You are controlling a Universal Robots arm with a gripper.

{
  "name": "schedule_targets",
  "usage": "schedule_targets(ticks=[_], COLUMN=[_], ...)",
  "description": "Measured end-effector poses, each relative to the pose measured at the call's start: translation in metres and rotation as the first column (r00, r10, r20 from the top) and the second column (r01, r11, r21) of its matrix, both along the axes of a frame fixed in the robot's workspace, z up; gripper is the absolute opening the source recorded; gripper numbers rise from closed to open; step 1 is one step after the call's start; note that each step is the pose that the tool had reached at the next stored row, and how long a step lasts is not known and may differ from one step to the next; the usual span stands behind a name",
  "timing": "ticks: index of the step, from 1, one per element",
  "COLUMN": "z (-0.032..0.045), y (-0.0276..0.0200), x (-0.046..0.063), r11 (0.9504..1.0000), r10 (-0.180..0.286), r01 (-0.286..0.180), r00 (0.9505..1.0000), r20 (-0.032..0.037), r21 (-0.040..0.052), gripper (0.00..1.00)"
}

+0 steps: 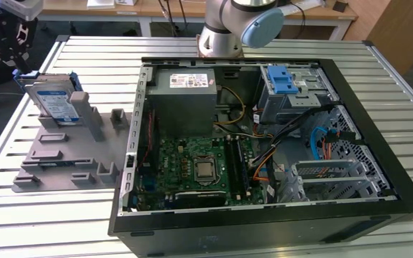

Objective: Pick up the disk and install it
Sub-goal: 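Pick up the disk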

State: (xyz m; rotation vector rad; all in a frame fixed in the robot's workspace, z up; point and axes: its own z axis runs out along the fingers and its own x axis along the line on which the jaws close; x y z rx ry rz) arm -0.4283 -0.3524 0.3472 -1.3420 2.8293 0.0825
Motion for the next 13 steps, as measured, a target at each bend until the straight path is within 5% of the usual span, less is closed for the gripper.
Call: schedule_targets(ticks=[6,13], z=[-0.0012,-0.0017], y=[-0.0001,-0.0001], x=[-0.0001,-0.0001], r11=[0.9965,0.9848], r10=[0.084,0.174], r01=[-0.084,-0.174], r00=[0.9965,0.9848], r20=[0.0,0.0003], r21=[0.0011,0.0021], gripper=[0.11,0.11])
